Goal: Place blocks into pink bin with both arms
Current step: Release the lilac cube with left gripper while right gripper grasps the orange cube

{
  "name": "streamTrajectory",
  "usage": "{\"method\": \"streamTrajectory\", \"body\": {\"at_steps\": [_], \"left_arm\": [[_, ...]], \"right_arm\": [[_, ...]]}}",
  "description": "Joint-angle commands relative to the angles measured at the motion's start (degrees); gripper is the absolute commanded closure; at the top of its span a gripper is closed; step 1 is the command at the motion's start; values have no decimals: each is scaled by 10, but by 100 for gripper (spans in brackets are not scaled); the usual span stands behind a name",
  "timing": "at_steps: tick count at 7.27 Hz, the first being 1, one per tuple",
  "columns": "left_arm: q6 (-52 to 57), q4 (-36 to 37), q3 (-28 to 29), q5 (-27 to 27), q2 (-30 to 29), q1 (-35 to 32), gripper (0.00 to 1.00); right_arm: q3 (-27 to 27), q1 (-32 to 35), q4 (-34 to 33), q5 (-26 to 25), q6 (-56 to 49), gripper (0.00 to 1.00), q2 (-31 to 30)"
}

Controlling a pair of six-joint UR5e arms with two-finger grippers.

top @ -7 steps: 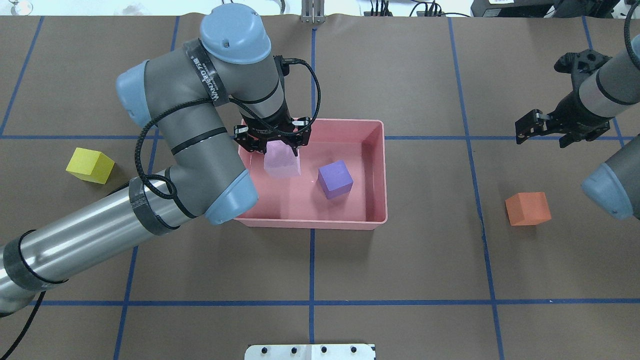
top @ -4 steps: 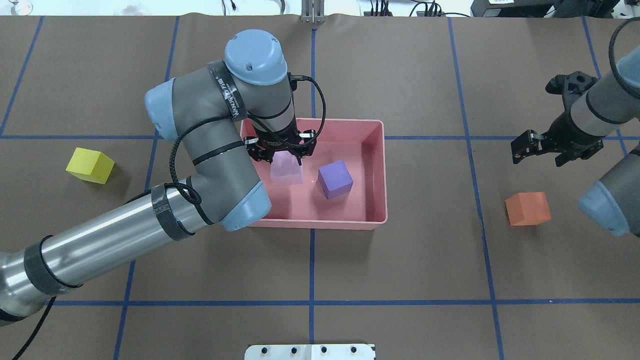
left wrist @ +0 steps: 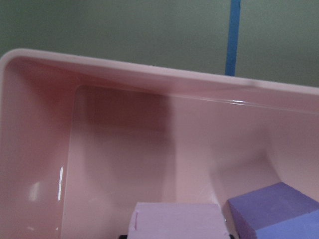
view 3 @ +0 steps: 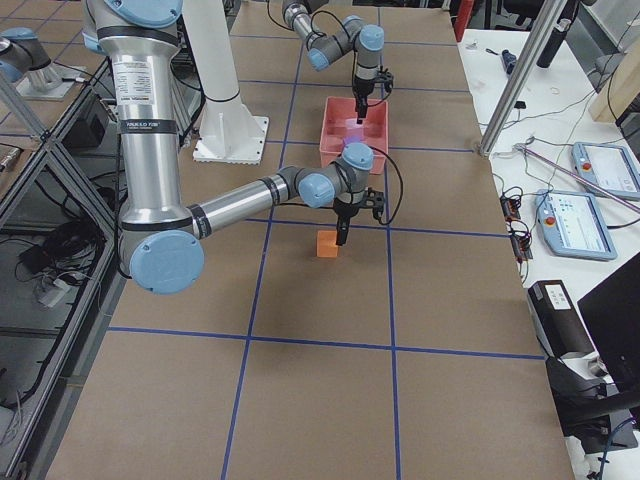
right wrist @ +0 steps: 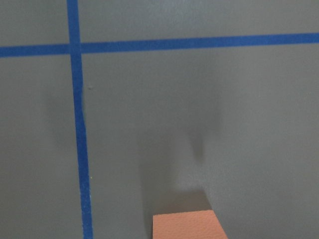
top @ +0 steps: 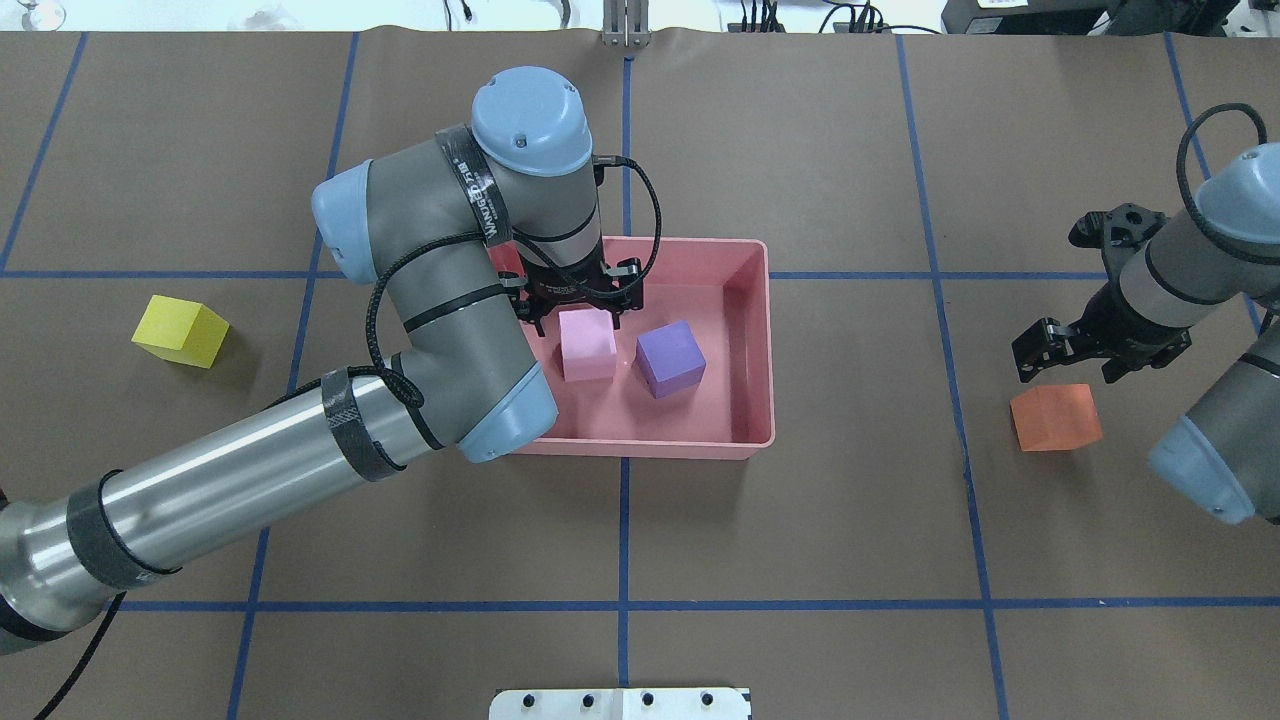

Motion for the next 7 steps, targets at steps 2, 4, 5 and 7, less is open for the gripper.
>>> {"method": "streamTrajectory", "body": {"at_steps": [2,4,5,7], "left_arm": [[-1,1,-5,11,-4,-2,0],[0,1,-6,17,-4,-2,0],[0,1,-6,17,-4,-4,0],[8,2,-17,16,-2,-33,0]], "right_arm": [[-12,-20,47,0,9,0,-20],[-13,-27,48,0,7,0,-21],[-14,-30,48,-1,6,0,-22],[-18,-32,47,-1,9,19,-23]]}}
